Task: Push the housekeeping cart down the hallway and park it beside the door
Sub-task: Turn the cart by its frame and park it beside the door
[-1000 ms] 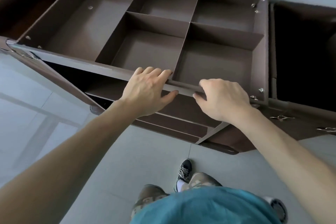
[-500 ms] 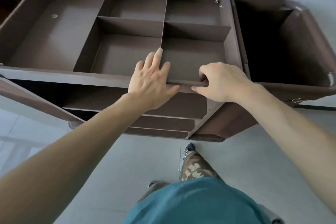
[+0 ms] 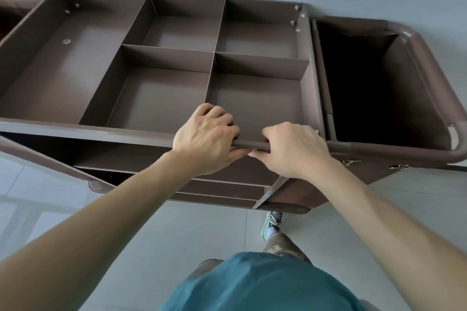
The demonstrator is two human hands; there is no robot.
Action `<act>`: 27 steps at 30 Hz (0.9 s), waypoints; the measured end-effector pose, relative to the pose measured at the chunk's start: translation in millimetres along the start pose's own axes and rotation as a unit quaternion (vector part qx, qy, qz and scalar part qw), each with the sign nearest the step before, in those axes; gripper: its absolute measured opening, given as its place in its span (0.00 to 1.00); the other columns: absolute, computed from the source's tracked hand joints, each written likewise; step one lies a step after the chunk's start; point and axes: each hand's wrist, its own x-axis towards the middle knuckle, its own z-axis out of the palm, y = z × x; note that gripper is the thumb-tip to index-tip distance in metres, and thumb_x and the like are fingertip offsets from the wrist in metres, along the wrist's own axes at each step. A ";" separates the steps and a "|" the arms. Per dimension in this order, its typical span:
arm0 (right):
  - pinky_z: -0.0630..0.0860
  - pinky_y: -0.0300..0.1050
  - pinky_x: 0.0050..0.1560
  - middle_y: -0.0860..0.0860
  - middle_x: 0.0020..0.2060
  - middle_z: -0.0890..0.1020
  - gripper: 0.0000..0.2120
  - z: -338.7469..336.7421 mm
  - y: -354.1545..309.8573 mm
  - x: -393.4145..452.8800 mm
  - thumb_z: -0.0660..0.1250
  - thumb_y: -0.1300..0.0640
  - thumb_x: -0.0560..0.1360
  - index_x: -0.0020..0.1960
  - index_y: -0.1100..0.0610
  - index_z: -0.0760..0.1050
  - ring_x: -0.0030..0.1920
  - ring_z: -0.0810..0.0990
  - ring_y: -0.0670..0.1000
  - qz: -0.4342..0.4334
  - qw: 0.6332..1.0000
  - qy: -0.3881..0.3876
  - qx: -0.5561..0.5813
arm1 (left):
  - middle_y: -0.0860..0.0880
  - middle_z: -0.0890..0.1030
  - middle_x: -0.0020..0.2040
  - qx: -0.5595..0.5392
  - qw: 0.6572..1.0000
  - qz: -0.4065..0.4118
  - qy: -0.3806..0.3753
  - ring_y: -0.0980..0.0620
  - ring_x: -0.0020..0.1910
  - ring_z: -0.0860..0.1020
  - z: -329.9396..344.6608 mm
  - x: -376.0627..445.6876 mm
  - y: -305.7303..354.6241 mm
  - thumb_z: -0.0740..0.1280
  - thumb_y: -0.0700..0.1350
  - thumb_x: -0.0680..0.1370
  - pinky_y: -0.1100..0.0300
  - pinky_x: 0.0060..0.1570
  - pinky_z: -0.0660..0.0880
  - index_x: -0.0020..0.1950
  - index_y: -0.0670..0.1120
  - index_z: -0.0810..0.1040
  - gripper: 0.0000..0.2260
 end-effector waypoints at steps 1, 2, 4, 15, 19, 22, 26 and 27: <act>0.58 0.47 0.28 0.44 0.31 0.70 0.25 -0.3 0.3 -0.6 0.62 0.29 0.74 0.35 0.50 0.64 0.32 0.70 0.57 0.002 1.000 -0.005 0.002 | 0.51 0.83 0.48 0.002 1.000 0.003 -0.004 0.46 0.54 0.76 0.1 0.9 0.5 0.45 0.69 0.79 0.50 0.62 0.67 0.44 0.50 0.83 0.33; 0.60 0.48 0.30 0.45 0.31 0.70 0.25 -0.7 0.8 -1.2 0.62 0.30 0.74 0.35 0.50 0.64 0.33 0.71 0.58 0.002 1.000 -0.012 0.003 | 0.51 0.83 0.47 0.002 1.000 0.005 -0.005 0.46 0.53 0.77 0.8 1.5 1.1 0.44 0.69 0.79 0.50 0.62 0.67 0.44 0.50 0.83 0.34; 0.63 0.50 0.33 0.45 0.31 0.69 0.25 -0.9 1.7 -2.6 0.63 0.31 0.75 0.35 0.49 0.62 0.34 0.71 0.58 0.001 1.000 -0.014 0.003 | 0.50 0.82 0.45 0.000 1.000 0.006 0.001 0.46 0.51 0.77 2.8 3.3 2.2 0.44 0.69 0.79 0.49 0.61 0.68 0.42 0.49 0.83 0.34; 0.65 0.49 0.34 0.45 0.31 0.70 0.23 -6.5 1.3 1.6 0.64 0.35 0.75 0.34 0.49 0.60 0.33 0.70 0.57 -0.043 0.999 -0.013 0.005 | 0.48 0.79 0.36 -0.002 0.997 -0.011 0.074 0.44 0.38 0.76 9.1 4.6 1.8 0.53 0.68 0.78 0.48 0.56 0.71 0.36 0.47 0.79 0.29; 0.62 0.49 0.32 0.45 0.29 0.69 0.24 -5.9 -0.1 -2.9 0.65 0.34 0.75 0.34 0.49 0.60 0.32 0.70 0.59 -0.021 1.000 0.006 -0.009 | 0.49 0.79 0.37 0.005 0.998 -0.009 0.058 0.45 0.38 0.76 5.2 5.7 3.2 0.49 0.69 0.78 0.50 0.58 0.69 0.38 0.48 0.80 0.31; 0.61 0.49 0.32 0.45 0.29 0.70 0.24 -3.0 -1.0 -4.4 0.65 0.34 0.75 0.34 0.50 0.61 0.32 0.69 0.59 -0.011 1.000 0.022 -0.014 | 0.50 0.80 0.38 0.015 0.998 -0.013 0.051 0.46 0.38 0.76 4.1 4.3 3.0 0.48 0.70 0.78 0.51 0.60 0.69 0.39 0.48 0.81 0.32; 0.62 0.48 0.33 0.45 0.29 0.69 0.24 -2.6 -1.2 -3.5 0.66 0.35 0.75 0.34 0.49 0.59 0.32 0.71 0.58 -0.022 0.999 0.026 -0.013 | 0.49 0.80 0.37 0.009 0.998 -0.020 0.051 0.47 0.36 0.76 3.3 3.4 4.9 0.47 0.71 0.77 0.51 0.60 0.68 0.38 0.47 0.81 0.34; 0.62 0.48 0.33 0.45 0.30 0.69 0.24 -2.5 -1.5 -3.2 0.66 0.36 0.75 0.34 0.49 0.59 0.31 0.71 0.58 -0.025 0.999 0.030 -0.014 | 0.49 0.80 0.36 0.008 0.998 -0.022 0.053 0.47 0.35 0.76 4.0 3.6 4.7 0.46 0.71 0.77 0.51 0.60 0.69 0.38 0.47 0.81 0.35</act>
